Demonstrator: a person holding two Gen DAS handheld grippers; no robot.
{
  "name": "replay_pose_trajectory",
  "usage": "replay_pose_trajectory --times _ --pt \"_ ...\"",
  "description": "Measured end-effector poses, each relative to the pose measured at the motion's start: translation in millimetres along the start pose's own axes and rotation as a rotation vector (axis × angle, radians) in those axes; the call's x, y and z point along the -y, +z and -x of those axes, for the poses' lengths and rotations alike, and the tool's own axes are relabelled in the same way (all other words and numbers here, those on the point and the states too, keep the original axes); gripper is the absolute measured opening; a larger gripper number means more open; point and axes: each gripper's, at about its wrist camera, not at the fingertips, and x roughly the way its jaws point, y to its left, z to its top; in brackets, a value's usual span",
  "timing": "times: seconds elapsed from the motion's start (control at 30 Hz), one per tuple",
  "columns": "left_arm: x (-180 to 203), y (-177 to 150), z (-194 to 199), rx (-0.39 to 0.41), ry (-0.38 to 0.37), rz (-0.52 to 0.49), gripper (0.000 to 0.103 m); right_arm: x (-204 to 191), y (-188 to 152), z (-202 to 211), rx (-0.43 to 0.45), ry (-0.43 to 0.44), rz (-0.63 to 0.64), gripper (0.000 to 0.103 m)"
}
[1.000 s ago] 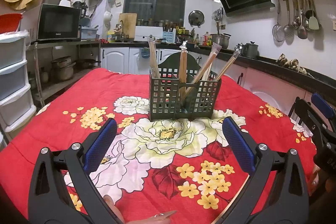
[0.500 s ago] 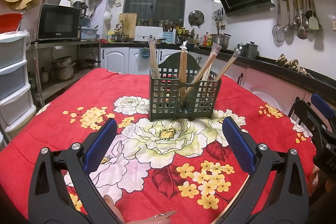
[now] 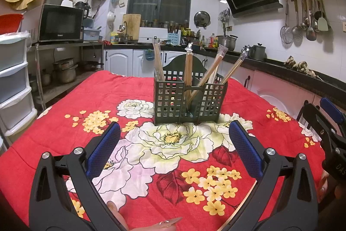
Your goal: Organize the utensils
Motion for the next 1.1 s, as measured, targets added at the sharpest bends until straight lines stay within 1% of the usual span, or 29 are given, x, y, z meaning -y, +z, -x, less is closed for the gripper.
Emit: replay_pose_trajectory --times 0.63,0.8,0.93,1.1 --pt "-1.0 -0.4 0.0 -0.006 -0.015 0.009 0.092 0.2 0.0 0.1 -0.002 -0.002 -0.002 0.097" --pt "-1.6 -1.2 -3.7 -0.022 -0.020 0.016 0.092 -1.0 -3.1 0.8 -0.011 -0.008 -0.009 0.097" --pt "-3.8 -1.4 -5.3 -0.035 -0.014 0.024 0.092 2.4 -2.4 -2.1 -0.043 -0.006 -0.029 0.097" --pt "-11.1 2.8 -12.1 -0.082 -0.009 0.046 0.092 15.0 3.4 -9.0 -0.096 -0.057 -0.054 0.097"
